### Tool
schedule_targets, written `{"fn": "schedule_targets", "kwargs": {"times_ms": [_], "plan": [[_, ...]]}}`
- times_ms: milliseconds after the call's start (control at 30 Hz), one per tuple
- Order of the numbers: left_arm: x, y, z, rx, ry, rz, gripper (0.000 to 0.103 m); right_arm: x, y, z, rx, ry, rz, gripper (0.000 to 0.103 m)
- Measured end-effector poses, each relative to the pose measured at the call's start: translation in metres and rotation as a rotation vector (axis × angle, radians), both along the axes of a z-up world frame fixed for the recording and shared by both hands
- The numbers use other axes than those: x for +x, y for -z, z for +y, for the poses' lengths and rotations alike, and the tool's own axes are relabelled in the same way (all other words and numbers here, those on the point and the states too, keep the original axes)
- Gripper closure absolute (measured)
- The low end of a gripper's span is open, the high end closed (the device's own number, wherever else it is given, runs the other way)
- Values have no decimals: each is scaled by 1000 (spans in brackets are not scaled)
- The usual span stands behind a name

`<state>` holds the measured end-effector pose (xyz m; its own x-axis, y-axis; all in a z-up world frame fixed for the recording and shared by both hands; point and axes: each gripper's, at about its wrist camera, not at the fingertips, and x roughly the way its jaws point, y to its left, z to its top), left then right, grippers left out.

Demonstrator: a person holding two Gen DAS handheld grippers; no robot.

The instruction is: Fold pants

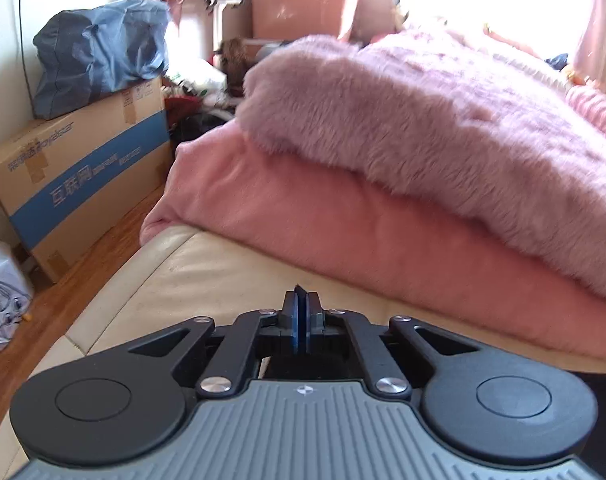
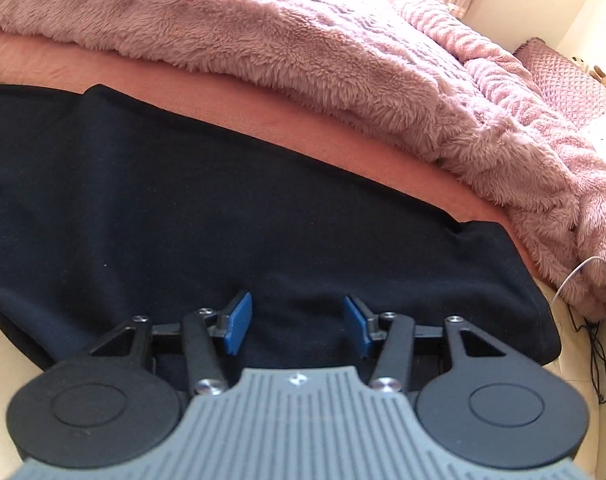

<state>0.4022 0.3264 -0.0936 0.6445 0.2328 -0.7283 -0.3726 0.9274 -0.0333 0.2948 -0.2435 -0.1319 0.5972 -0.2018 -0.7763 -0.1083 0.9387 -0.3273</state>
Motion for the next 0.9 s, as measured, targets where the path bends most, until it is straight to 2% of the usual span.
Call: {"fn": "schedule_targets", "kwargs": {"times_ms": [67,133,267,400,467,500,567,600,633,667,700,733,800,900], "plan": [[1,7,7,-5,-81,2,93,-1,0,1,-8,-8,2,56],[-9,10,19,-72,-141,-33,84,-1,0,1,-7,-10,7,56],[-30,10,32,-205,-151,-49,84,-4,-4,2,-23,-18,-9,58],[-59,14,31,-388,-130,-45,82,-15,-16,22,-44,-99,-61,60],[-70,23,25,-497,-153,-45,63,-15,-13,32,-51,-131,-49,60],[-73,28,22,-540,-171,-49,50,-15,-10,35,-49,-135,-41,60],[-76,36,16,-599,-214,-75,47,-11,-5,35,-39,-123,-23,60],[-74,40,13,-607,-239,-80,48,-11,-4,35,-30,-119,-21,60],[-72,42,10,-600,-267,-84,65,-11,-4,35,-27,-118,-20,60],[-70,42,7,-589,-271,-96,74,-12,-4,35,-27,-119,-19,60],[-67,39,2,-567,-270,-100,99,-13,-4,34,-26,-121,-18,60],[-65,33,-5,-525,-259,-112,102,-14,-4,33,-24,-123,-16,60],[-62,15,-30,-387,-186,-151,102,-15,-3,32,-21,-123,-11,60],[-47,-7,-82,-234,43,-147,102,-16,0,30,-10,-114,-10,60]]}}
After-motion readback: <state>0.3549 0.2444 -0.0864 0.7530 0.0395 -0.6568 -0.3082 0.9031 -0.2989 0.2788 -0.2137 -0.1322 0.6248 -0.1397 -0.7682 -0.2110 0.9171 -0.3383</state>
